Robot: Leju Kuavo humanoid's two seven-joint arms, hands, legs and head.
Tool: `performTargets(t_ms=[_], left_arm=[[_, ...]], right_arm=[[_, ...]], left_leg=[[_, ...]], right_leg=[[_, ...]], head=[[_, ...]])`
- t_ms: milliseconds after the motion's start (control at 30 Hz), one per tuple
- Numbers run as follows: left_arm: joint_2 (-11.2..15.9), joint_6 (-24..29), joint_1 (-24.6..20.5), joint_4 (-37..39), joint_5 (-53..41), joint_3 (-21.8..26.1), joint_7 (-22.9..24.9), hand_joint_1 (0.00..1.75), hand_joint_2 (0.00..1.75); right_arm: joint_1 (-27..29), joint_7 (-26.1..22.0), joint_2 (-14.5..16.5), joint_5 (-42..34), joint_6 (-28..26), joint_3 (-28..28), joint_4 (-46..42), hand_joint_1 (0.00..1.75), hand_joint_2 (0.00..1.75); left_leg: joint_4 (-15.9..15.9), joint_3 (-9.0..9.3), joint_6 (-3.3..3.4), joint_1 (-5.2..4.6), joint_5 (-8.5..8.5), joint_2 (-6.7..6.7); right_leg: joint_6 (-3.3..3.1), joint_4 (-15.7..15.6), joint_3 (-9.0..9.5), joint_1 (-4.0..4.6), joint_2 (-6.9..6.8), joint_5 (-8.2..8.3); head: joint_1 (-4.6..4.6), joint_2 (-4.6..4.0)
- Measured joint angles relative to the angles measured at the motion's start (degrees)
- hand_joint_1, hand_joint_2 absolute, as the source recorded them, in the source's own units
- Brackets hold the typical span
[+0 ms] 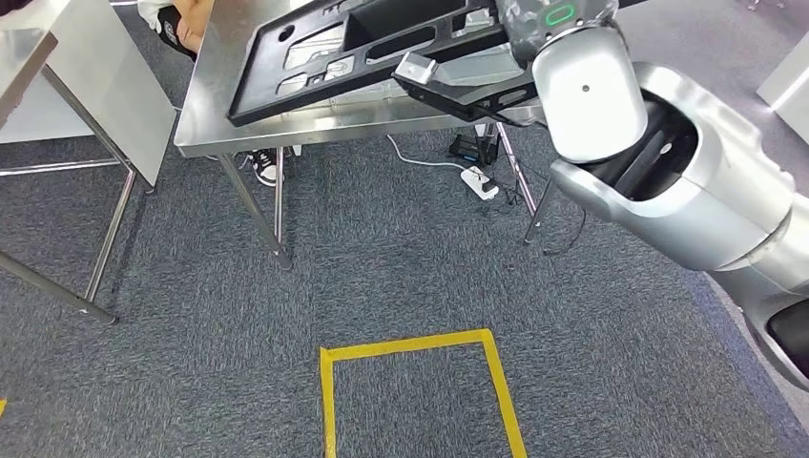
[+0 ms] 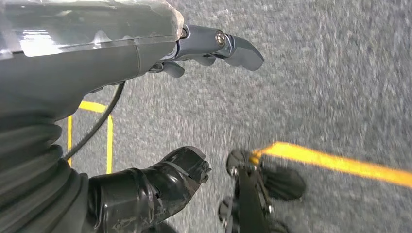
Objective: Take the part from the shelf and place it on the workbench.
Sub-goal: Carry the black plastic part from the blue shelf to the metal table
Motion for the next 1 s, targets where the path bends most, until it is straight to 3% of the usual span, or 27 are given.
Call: performTargets(t_ms=[67,133,167,200,233,300,367,433,533,567,633,700,733,800,833,900,1000], left_arm=[[0.0,0.0,0.0,0.0,0.0,0.0,-0.1,0.0,1.75],[0.0,0.0,-0.1,0.0,0.0,0.0,-0.1,0.0,1.75],[0.0,0.0,-0.1,0.0,0.0,0.0,-0.1,0.0,1.75],[0.0,0.0,0.0,0.0,0.0,0.0,-0.1,0.0,1.75],[0.0,0.0,0.0,0.0,0.0,0.0,-0.1,0.0,1.75],[0.1,-0.1,0.1,0.0,0.0,0.0,-0.1,0.0,1.75],[0.2,-0.1,0.0,0.0,0.0,0.0,-0.1,0.0,1.75],[0.3,-0.1,-0.2,0.0,0.0,0.0,-0.1,0.0,1.75],[0.4,-0.2,-0.1,0.0,0.0,0.0,-0.2,0.0,1.75],[0.3,-0.2,0.0,0.0,0.0,0.0,-0.2,0.0,1.75],[0.3,-0.3,0.0,0.0,0.1,0.0,-0.2,0.0,1.75],[0.3,-0.3,-0.1,0.0,0.1,0.0,-0.2,0.0,1.75],[0.3,-0.3,-0.1,0.0,0.1,0.0,-0.2,0.0,1.75],[0.2,-0.3,0.0,0.0,0.1,0.0,-0.2,0.0,1.75],[0.2,-0.3,0.0,0.0,0.1,0.0,-0.2,0.0,1.75],[0.3,-0.3,0.0,0.0,0.1,0.0,-0.2,0.0,1.75],[0.2,-0.2,0.0,0.0,0.1,0.0,-0.3,0.0,1.75]], right_arm=[[0.0,0.0,-0.1,0.0,0.0,0.0,0.0,1.75,1.75],[0.1,0.0,-0.1,0.0,0.0,-0.1,0.0,1.75,1.75],[0.1,0.0,-0.1,0.0,0.0,-0.1,0.0,1.75,1.75],[0.2,0.0,-0.1,0.0,0.0,-0.1,0.0,1.75,1.75],[0.3,0.0,-0.1,0.0,0.0,-0.1,0.0,1.75,1.75],[0.4,0.0,-0.1,0.0,0.1,-0.1,0.0,1.75,1.75],[0.3,0.0,-0.1,0.0,0.0,-0.2,0.0,1.75,1.75],[0.3,0.0,-0.2,0.0,0.1,-0.2,-0.1,1.75,1.75],[0.5,-0.2,-0.3,0.0,0.1,-0.3,-0.2,1.75,1.75],[0.4,-0.2,-0.3,0.1,0.1,-0.3,-0.2,1.75,1.75],[0.5,-0.3,-0.4,0.1,0.1,-0.3,-0.2,1.75,1.75],[0.7,-0.3,-0.5,0.1,0.1,-0.3,-0.2,1.75,1.75],[0.8,-0.3,-0.5,0.1,0.2,-0.3,-0.2,1.75,1.75],[0.9,-0.3,-0.5,0.0,0.2,-0.3,-0.2,1.75,1.75],[0.8,-0.4,-0.5,0.0,0.2,-0.3,-0.2,1.75,1.75],[0.9,-0.4,-0.5,0.0,0.2,-0.3,-0.3,1.75,1.75],[0.9,-0.4,-0.5,0.0,0.3,-0.3,-0.4,1.75,1.75]], left_leg=[[3.9,-1.77,-0.62,0.12,-2.23,0.08],[11.2,-5.35,-1.01,0.22,-5.21,0.1],[14.1,-7.06,-1.05,0.24,-5.89,0.1],[15.2,-7.95,-0.97,0.22,-5.47,0.1],[14.2,-7.83,-0.75,0.18,-4.01,0.1],[6.8,-4.84,0.26,-0.13,0.46,0.09],[0.6,-1.92,1.42,-0.64,2.57,0.12],[-1.1,-1.13,1.95,-1.01,2.39,0.12],[-2.9,0.23,2.1,-0.56,2.81,0.32],[-3.5,0.71,2.15,-0.34,2.94,0.43],[-3.6,0.94,2.32,-0.26,2.8,0.52],[-3.3,0.99,2.27,-0.12,2.41,0.45],[-3.0,1.05,2.12,0.03,2.09,0.37],[-1.9,1.14,1.49,0.39,1.11,0.19],[-1.1,1.0,1.09,0.42,0.55,0.09],[-0.2,0.62,0.44,0.32,-0.11,-0.02],[0.1,0.5,-0.09,0.39,-0.53,-0.05]], right_leg=[[-0.49,-0.3,0.28,-0.16,-0.04,0.06],[-0.74,-0.3,0.39,-0.09,-0.01,-0.04],[-0.82,-0.3,0.46,-0.03,0.03,-0.11],[-0.87,-0.3,0.58,0.06,0.07,-0.2],[-0.91,-0.3,0.76,0.16,0.14,-0.32],[-0.93,-0.3,1.25,0.36,0.23,-0.6],[-0.69,-0.5,1.38,0.41,0.23,-0.74],[-0.13,-0.7,1.28,0.22,0.21,-0.71],[0.74,0.4,1.01,0.26,0.12,-1.64],[0.97,2.5,0.01,0.28,0.07,-2.81],[1.36,9.4,-3.75,0.06,0.0,-5.83],[1.78,13.9,-6.76,-0.28,-0.05,-6.5],[2.0,13.2,-6.79,-0.47,-0.1,-5.2],[2.45,6.9,-4.14,-0.88,-0.2,-1.19],[2.51,3.7,-2.59,-0.94,-0.15,0.08],[2.06,1.0,-1.23,-0.84,0.03,0.42],[0.88,0.9,-1.14,-0.77,0.18,0.21]], head=[[-0.12,0.0],[-0.24,0.0],[-0.24,0.0],[-0.25,0.0],[-0.24,0.0],[-0.2,0.0],[-0.17,0.0],[-0.19,0.0],[-0.09,0.0],[0.01,0.0],[0.08,0.0],[0.08,0.0],[0.08,0.0],[0.09,0.0],[0.14,0.0],[0.1,0.01],[0.0,0.01]])
